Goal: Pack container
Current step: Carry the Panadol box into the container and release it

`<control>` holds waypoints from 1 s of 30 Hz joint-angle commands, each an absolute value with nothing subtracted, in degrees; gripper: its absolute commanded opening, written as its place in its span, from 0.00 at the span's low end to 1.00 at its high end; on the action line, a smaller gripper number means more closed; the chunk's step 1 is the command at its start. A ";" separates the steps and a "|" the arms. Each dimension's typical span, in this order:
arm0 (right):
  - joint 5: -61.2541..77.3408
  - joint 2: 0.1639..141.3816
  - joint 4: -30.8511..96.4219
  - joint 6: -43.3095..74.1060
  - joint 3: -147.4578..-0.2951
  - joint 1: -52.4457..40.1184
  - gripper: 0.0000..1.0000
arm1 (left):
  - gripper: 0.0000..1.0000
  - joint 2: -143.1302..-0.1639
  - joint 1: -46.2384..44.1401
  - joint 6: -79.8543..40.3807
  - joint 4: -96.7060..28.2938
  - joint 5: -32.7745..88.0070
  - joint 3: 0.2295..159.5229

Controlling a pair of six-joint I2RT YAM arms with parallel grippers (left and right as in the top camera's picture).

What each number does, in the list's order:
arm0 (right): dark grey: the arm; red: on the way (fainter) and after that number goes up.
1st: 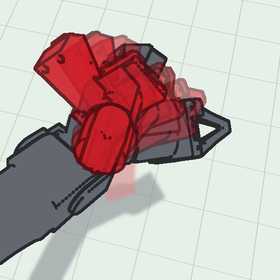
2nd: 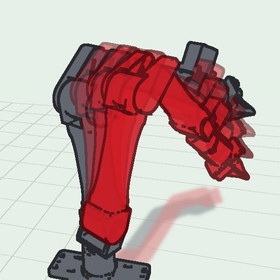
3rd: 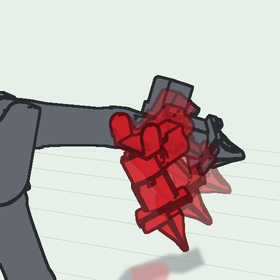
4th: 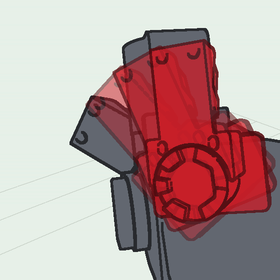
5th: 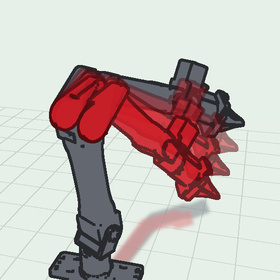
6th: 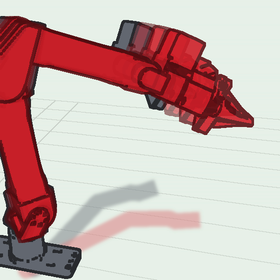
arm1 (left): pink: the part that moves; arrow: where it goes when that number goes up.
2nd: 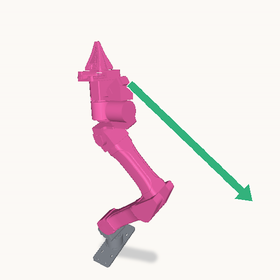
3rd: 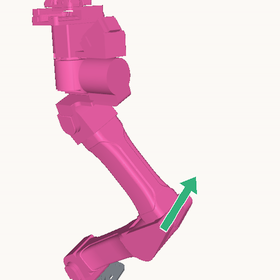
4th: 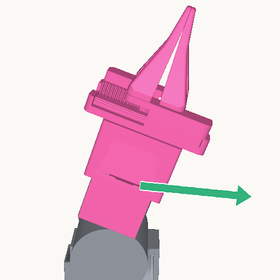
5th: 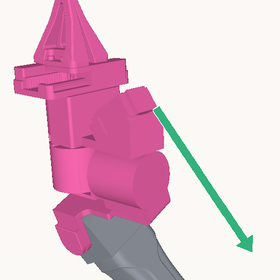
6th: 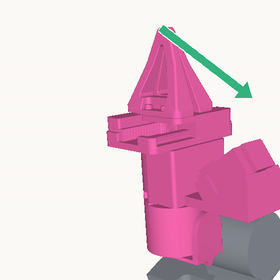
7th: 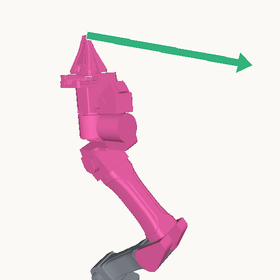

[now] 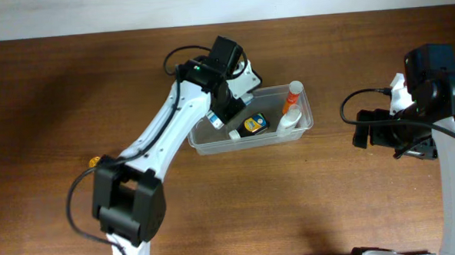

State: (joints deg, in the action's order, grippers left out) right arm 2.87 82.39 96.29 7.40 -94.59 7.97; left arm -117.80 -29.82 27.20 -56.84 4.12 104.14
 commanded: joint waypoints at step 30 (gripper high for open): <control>2.35 82.11 96.55 6.39 -94.37 8.27 0.98 | 0.99 -98.59 -11.64 12.62 -72.53 -4.54 105.49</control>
